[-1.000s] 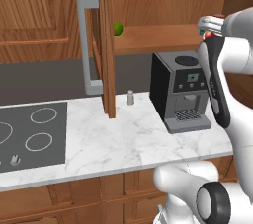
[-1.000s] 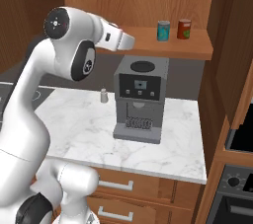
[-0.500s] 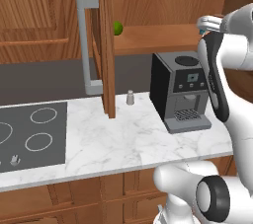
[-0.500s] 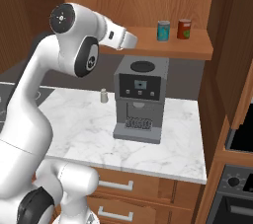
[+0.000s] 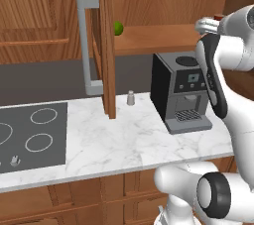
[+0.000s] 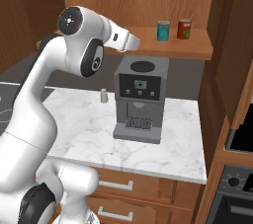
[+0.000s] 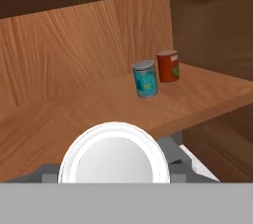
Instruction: Pick the cans from the counter and place them in their designated side in the cabinet.
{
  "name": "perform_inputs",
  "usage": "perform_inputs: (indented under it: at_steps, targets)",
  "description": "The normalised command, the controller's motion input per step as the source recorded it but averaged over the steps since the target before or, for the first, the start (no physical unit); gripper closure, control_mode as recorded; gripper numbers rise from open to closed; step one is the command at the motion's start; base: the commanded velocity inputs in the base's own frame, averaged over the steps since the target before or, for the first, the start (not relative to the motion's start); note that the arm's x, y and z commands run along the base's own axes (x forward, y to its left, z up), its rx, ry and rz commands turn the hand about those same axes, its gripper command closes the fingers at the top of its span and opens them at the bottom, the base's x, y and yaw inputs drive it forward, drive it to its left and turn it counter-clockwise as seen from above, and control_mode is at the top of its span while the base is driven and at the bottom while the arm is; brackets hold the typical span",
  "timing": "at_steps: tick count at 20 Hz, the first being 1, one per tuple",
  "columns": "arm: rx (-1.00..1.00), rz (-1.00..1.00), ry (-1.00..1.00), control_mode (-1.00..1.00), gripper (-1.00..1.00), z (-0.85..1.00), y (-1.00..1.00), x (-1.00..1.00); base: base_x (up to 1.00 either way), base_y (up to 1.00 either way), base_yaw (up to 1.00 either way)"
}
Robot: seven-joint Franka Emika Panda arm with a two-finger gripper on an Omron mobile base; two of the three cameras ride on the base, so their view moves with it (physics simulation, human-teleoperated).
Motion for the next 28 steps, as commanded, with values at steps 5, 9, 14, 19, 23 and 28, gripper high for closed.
perform_inputs:
  at_steps: [5,9,14,19,23,28]
  targets:
    - [0.00,0.00,0.00,-1.00,1.00,-0.06,-0.07,0.21,0.00,0.00,0.00]
    - [0.00,0.00,0.00,-1.00,1.00,-0.03,-0.10,0.22,0.00,0.00,0.00]
    - [0.00,0.00,0.00,-1.00,1.00,0.00,-0.07,0.21,0.00,0.00,0.00]
    - [0.00,0.00,0.00,-1.00,1.00,0.00,-0.05,0.20,0.00,0.00,0.00]
    - [0.00,0.00,0.00,-1.00,1.00,0.00,-0.05,0.19,0.00,0.00,0.00]
    - [0.00,0.00,0.00,-1.00,1.00,0.00,-0.04,0.20,0.00,0.00,0.00]
